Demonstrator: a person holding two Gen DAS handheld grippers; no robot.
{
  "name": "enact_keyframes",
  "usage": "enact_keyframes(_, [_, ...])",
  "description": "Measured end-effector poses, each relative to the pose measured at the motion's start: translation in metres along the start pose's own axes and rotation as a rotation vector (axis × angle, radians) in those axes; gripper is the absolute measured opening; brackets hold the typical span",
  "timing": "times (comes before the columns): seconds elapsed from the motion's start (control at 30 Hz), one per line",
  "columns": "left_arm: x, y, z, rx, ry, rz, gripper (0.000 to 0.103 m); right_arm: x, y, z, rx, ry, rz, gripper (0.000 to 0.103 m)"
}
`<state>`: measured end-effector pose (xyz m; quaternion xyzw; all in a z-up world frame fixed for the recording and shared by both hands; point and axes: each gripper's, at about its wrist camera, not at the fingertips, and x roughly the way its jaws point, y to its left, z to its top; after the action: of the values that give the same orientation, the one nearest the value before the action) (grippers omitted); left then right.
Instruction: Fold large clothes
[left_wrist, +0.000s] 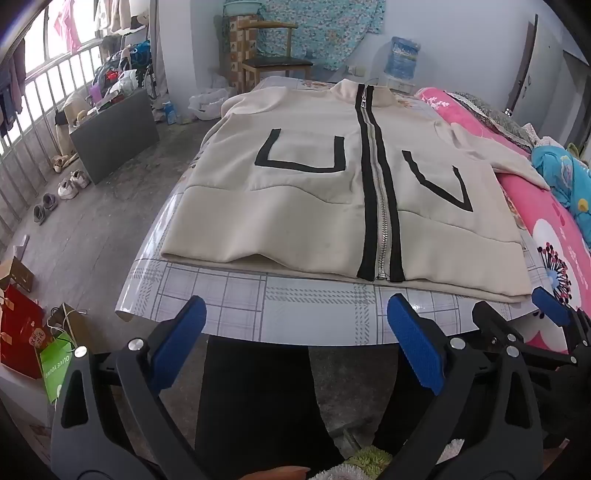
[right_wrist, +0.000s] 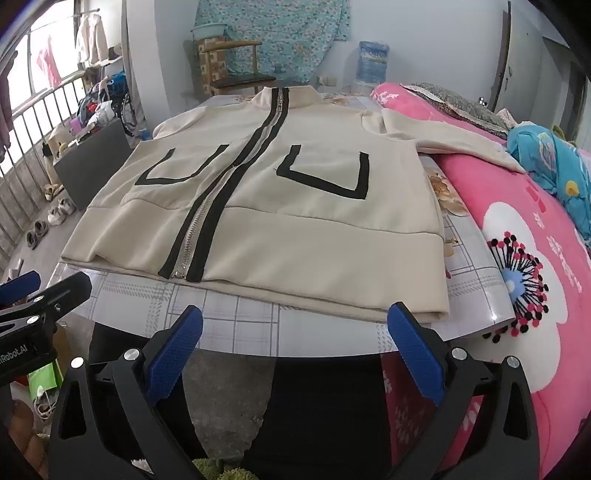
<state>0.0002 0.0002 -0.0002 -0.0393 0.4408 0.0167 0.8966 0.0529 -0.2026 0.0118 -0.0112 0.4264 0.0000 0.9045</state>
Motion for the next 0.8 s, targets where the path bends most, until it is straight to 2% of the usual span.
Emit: enact_keyframes(0.8, [0.0000, 0.0000, 0.0001, 0.000, -0.001, 0.000, 0.095, -0.0019, 0.0011, 0.0019, 0.002, -0.003, 0.001, 0.098])
